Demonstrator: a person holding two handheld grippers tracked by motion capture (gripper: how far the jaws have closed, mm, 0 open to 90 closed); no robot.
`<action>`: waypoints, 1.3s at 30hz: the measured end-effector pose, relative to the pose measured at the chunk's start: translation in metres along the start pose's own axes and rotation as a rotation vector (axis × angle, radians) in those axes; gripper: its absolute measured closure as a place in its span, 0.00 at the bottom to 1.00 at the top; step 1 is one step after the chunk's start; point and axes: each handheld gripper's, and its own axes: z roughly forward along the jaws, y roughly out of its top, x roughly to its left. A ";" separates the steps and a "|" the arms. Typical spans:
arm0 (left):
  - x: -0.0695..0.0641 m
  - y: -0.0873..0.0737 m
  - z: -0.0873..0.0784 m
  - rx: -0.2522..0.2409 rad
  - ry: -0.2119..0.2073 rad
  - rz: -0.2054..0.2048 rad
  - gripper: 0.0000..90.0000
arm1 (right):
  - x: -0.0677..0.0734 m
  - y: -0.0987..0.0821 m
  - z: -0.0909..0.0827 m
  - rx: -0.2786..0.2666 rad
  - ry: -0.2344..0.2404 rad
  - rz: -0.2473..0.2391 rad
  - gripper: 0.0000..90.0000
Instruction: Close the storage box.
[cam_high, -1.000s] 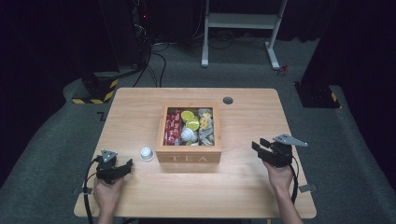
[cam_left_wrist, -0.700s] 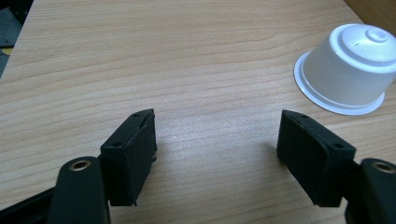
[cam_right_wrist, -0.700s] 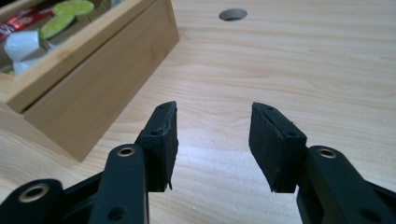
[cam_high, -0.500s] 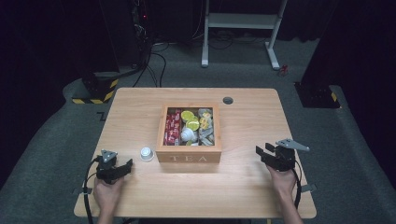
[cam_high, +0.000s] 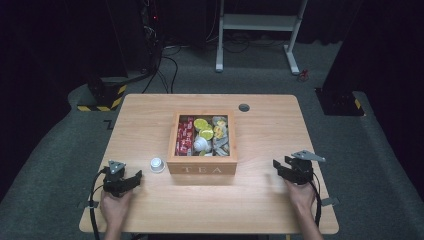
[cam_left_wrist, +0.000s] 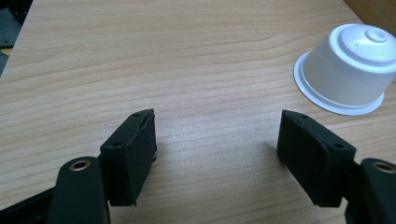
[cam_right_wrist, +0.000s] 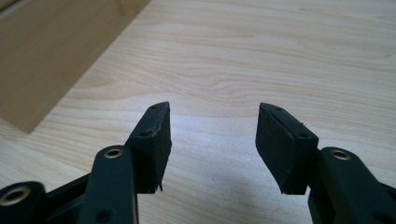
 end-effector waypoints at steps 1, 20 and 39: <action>0.000 0.000 0.000 0.000 0.000 0.000 0.32 | 0.000 -0.001 0.002 0.010 -0.005 -0.002 0.50; 0.000 0.000 0.000 0.000 -0.001 0.001 0.32 | 0.001 -0.012 0.025 0.087 -0.074 -0.049 0.46; -0.001 0.000 0.000 0.001 -0.003 -0.002 0.32 | 0.001 -0.013 0.027 0.085 -0.092 -0.052 0.38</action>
